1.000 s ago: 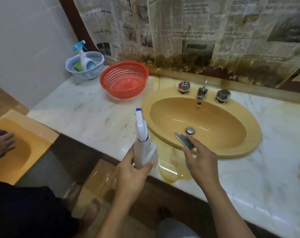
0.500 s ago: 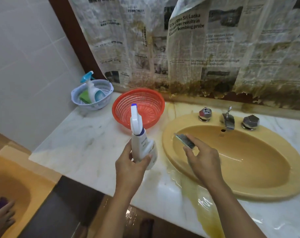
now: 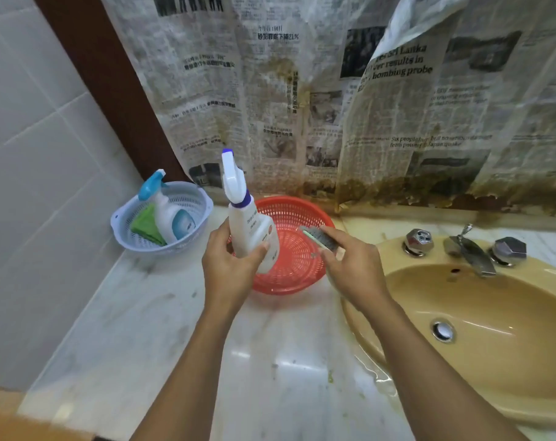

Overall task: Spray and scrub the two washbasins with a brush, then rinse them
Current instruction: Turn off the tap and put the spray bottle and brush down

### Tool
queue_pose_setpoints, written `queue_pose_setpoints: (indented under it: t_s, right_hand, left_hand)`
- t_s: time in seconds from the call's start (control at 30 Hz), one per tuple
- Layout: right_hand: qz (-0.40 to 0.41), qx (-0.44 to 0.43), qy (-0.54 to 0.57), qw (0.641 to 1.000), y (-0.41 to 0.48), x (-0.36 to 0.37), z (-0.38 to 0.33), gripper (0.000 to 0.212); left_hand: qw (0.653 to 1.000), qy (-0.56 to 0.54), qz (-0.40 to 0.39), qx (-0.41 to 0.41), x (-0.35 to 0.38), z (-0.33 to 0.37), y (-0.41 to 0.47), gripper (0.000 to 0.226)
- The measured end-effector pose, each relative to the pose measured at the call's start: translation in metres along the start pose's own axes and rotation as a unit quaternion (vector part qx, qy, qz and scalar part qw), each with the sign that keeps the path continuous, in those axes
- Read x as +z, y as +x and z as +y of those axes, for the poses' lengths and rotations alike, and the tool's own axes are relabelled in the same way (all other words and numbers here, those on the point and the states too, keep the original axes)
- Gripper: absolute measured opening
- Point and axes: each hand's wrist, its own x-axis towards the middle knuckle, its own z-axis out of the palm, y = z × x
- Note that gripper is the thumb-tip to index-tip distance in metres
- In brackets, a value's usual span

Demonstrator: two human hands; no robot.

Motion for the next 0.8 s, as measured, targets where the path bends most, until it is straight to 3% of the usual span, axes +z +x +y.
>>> queue_pose_setpoints:
  t_s: [0.4,0.57,0.8]
  right_hand:
    - [-0.073,0.018,-0.074,0.994,0.120,0.094,0.016,0.043]
    - [-0.109,0.030,-0.085,0.990,0.140,0.124,0.025,0.041]
    - [-0.143,0.061,-0.122,0.980,0.139,0.138,0.041,0.041]
  left_hand:
    - [0.993,0.117,-0.017,-0.013,0.049,-0.071,0.099,0.062]
    - [0.987,0.155,-0.035,-0.019,0.061,-0.084,0.103,0.045]
    - [0.981,0.181,-0.065,-0.029,0.055,-0.092,0.099,0.066]
